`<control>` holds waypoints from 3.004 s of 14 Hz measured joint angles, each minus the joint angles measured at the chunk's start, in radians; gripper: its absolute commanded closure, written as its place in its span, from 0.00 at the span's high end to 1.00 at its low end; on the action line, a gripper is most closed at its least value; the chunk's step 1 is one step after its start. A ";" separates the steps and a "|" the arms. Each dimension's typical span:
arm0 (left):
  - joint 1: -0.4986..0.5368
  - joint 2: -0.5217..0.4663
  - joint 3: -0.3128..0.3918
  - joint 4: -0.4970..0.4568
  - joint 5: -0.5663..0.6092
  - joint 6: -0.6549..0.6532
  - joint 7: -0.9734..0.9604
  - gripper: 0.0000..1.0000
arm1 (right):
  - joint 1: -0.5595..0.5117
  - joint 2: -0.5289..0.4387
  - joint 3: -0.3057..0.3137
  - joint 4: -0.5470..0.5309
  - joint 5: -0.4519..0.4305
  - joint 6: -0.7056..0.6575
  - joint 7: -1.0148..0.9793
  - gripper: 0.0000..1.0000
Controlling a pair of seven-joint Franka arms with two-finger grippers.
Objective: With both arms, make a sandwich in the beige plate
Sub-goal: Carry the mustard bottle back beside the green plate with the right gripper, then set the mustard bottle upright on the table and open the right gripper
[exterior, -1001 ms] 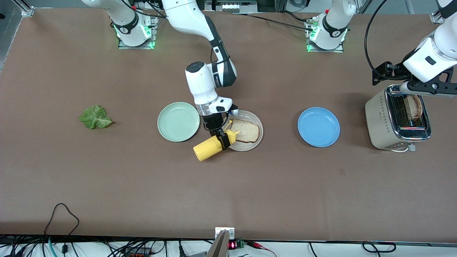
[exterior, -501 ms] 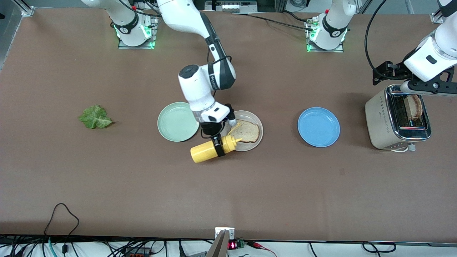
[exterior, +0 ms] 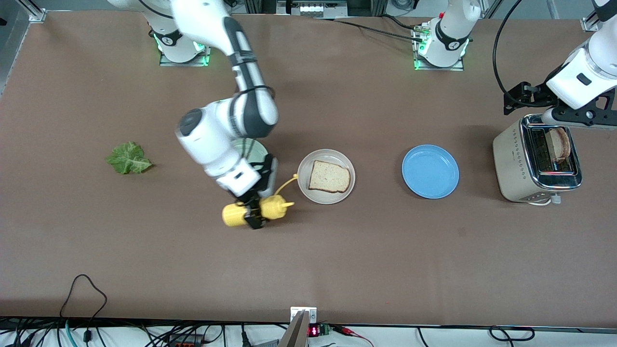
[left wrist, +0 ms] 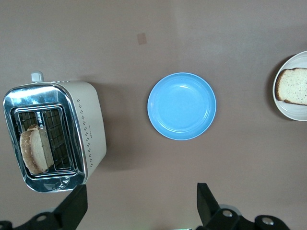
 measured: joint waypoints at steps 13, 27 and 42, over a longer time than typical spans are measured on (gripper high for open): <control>0.000 0.000 0.000 0.001 0.000 0.000 0.000 1.00 | -0.424 -0.106 0.001 -0.100 0.346 -0.787 -0.515 0.00; 0.000 0.000 0.000 0.008 0.000 0.000 0.000 1.00 | -0.687 -0.016 0.052 -0.418 0.466 -1.242 -0.914 0.00; 0.000 0.000 -0.001 0.009 0.000 0.000 0.000 1.00 | -0.834 0.093 0.211 -0.424 0.489 -1.274 -0.920 1.00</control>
